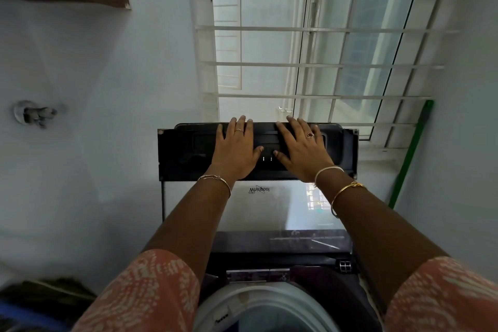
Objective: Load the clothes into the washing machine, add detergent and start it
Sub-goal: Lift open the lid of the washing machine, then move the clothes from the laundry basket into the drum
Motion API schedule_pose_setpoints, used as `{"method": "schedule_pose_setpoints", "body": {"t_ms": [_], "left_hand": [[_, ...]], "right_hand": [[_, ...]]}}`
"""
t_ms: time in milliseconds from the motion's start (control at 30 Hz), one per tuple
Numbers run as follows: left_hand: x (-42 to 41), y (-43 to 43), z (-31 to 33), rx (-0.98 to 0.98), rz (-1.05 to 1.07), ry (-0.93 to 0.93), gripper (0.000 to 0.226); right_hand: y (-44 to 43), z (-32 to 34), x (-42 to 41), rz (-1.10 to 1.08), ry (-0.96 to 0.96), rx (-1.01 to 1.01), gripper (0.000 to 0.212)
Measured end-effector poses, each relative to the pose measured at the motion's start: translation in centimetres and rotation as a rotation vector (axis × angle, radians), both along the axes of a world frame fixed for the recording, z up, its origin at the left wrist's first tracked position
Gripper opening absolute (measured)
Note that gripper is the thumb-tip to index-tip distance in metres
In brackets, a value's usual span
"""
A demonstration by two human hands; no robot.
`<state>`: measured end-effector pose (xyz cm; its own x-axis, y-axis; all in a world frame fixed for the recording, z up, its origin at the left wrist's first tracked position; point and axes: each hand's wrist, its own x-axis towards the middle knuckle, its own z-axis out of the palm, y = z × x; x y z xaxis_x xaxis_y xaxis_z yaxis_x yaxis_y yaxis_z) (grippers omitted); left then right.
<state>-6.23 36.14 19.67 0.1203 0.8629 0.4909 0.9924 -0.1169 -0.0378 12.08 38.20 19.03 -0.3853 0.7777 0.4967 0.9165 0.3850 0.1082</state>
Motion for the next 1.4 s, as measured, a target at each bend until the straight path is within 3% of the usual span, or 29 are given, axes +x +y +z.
{"method": "schedule_pose_setpoints", "body": {"t_ms": [333,500,633,833,1200,1400], "left_hand": [[1.2,-5.3,-1.4,-0.002,-0.015,-0.030,0.068],[2.7,-9.8,-2.3,-0.130,-0.091,-0.391,0.063],[4.7,-15.9,-4.7,-0.339,-0.137,-0.718,0.056],[9.4,-28.0,-12.0,-0.578,-0.184,-0.932,0.048],[22.8,-47.4,-18.8,-0.816,-0.426,-1.010,0.029],[31.1,-53.7,-22.2,-0.987,-0.561,-0.921,0.026]], "right_hand": [[-6.3,-1.8,-0.3,0.032,0.004,-0.067,0.072],[-12.3,-3.3,0.5,0.003,0.141,-0.186,0.082],[-19.6,-5.9,2.6,0.006,0.261,-0.292,0.079],[-32.9,-13.1,7.2,-0.085,0.460,-0.441,0.075],[-56.7,-20.3,17.6,-0.470,0.627,-0.455,0.060],[-64.9,-23.5,23.7,-0.688,0.727,-0.468,0.058]]}}
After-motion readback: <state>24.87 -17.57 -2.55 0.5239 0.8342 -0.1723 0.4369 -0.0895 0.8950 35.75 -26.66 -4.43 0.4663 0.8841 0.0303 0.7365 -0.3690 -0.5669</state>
